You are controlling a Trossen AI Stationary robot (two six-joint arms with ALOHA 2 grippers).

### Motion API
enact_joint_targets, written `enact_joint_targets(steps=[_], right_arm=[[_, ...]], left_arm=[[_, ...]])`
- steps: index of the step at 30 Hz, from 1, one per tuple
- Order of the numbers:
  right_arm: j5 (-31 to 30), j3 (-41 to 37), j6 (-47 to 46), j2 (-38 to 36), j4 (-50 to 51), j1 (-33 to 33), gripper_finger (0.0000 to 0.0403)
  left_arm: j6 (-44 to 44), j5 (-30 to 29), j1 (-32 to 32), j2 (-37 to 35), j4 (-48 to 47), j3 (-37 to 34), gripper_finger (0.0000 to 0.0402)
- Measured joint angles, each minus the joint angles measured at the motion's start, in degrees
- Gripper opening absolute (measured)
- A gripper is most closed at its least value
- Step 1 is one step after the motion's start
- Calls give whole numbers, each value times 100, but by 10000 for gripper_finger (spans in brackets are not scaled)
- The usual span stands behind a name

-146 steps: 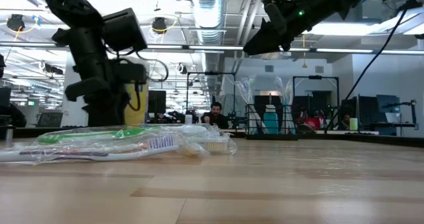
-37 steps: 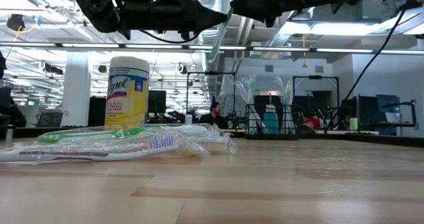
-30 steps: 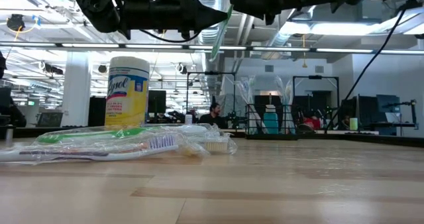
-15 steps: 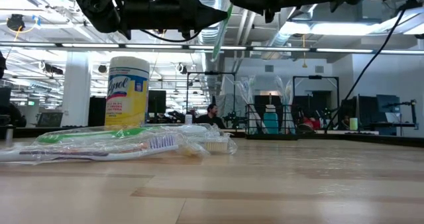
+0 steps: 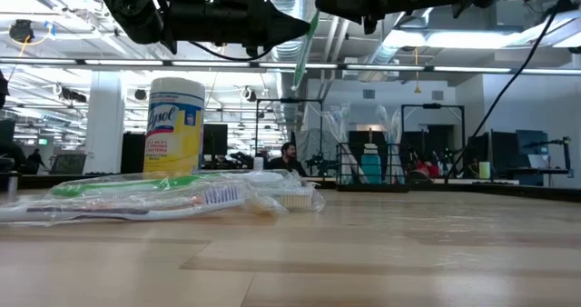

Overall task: Pick & Place toothbrushing station
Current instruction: Put the green toothbrush into the black mesh organizer

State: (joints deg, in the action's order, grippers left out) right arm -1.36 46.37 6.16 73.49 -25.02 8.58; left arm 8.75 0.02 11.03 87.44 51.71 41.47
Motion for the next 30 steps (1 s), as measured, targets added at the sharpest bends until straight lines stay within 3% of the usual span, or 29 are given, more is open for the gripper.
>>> enact_joint_targets(steps=[8,21,30], right_arm=[[-16,-2,-218,-189,449,237,1],[-485,-2,-556,-977,1983,822,0],[-520,-17,-686,-1208,2496,1408,0]], left_arm=[[-2,-3,0,-5,-430,0,86],[-39,-1,-39,-5,-497,0,81],[-43,-1,-39,-5,-596,0,81]])
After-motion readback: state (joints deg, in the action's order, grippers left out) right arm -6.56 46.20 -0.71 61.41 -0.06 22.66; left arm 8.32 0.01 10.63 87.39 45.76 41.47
